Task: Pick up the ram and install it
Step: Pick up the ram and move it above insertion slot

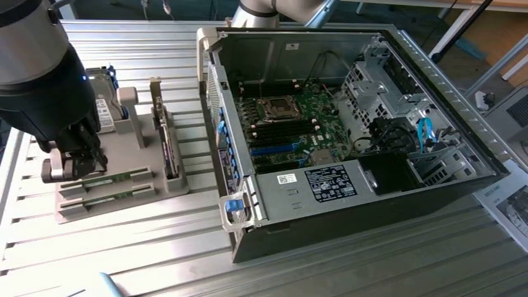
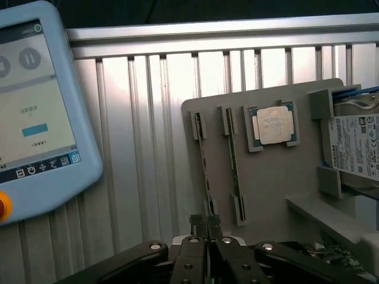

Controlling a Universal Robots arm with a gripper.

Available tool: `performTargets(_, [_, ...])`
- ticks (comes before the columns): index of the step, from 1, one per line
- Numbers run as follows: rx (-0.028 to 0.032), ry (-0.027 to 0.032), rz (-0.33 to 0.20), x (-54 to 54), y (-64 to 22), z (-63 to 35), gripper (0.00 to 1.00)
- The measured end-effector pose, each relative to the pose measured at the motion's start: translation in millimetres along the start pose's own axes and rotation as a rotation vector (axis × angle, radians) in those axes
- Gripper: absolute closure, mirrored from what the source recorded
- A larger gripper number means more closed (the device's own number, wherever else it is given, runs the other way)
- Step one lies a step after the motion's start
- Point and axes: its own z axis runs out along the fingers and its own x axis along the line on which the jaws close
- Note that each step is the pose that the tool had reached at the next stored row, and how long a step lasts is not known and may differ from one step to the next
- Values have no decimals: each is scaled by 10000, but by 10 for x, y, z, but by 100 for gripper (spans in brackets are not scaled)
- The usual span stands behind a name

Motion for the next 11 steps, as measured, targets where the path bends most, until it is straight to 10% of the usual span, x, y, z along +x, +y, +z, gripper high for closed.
performTargets(11, [-20,-13,-341,9,12,306,85])
